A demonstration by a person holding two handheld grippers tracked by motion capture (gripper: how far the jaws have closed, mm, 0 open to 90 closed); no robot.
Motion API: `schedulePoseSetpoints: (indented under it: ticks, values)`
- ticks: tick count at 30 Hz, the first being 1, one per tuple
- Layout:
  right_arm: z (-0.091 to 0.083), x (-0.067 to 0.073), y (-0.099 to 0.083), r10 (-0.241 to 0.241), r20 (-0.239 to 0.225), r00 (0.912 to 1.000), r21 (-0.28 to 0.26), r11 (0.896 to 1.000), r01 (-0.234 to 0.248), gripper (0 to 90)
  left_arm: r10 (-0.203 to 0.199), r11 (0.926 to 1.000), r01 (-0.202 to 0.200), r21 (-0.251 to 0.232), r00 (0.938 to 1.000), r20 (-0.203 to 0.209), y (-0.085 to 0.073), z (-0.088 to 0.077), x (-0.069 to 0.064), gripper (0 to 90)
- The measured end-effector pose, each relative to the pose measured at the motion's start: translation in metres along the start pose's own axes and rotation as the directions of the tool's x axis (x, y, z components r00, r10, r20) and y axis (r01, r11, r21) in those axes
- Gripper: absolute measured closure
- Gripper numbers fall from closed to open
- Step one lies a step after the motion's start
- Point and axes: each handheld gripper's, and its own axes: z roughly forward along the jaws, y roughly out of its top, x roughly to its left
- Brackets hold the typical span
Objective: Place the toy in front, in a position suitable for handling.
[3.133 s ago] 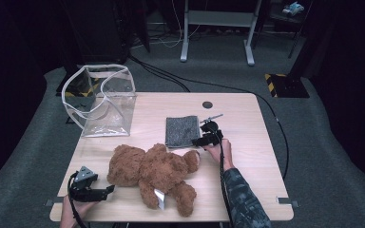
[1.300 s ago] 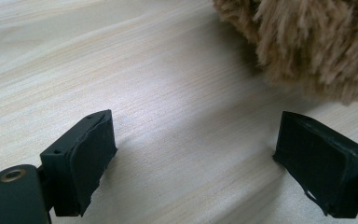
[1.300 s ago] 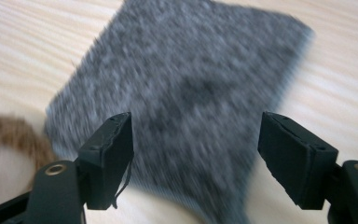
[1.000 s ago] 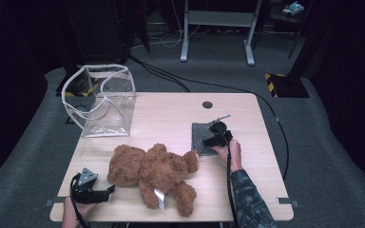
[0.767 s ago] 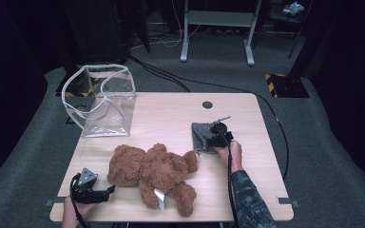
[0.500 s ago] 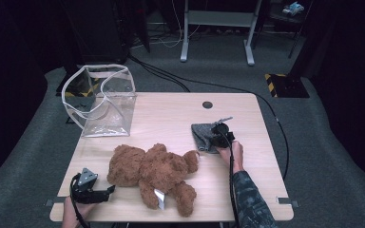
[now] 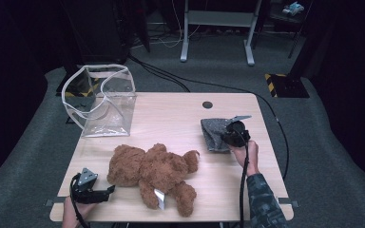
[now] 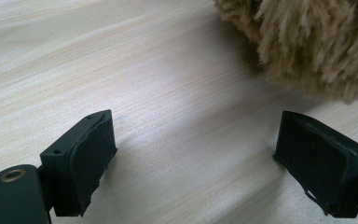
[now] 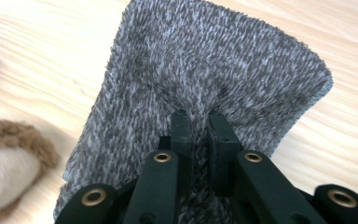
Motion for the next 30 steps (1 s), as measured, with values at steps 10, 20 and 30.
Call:
schedulePoseSetpoints:
  ticks: [10, 20, 30]
  values:
    - [-0.034, -0.037, -0.03, 0.039, 0.072, 0.9966, 0.008, 0.999, -0.04, 83.3, 0.0, 1.0, 0.0, 0.0, 1.0, -0.001, 0.0, 0.0, 0.0, 11.5]
    - [-0.057, -0.063, -0.058, 0.068, 0.125, 0.9898, 0.032, 0.997, -0.072, 83.0, -0.003, 1.0, 0.003, -0.004, 1.0, -0.007, 0.0, 0.0, 0.0, 11.6]
    - [-0.062, -0.077, -0.082, 0.061, 0.141, 0.9881, 0.078, 0.994, -0.072, 82.3, -0.004, 1.0, 0.004, -0.004, 1.0, -0.008, 0.0, 0.0, 0.0, 11.6]
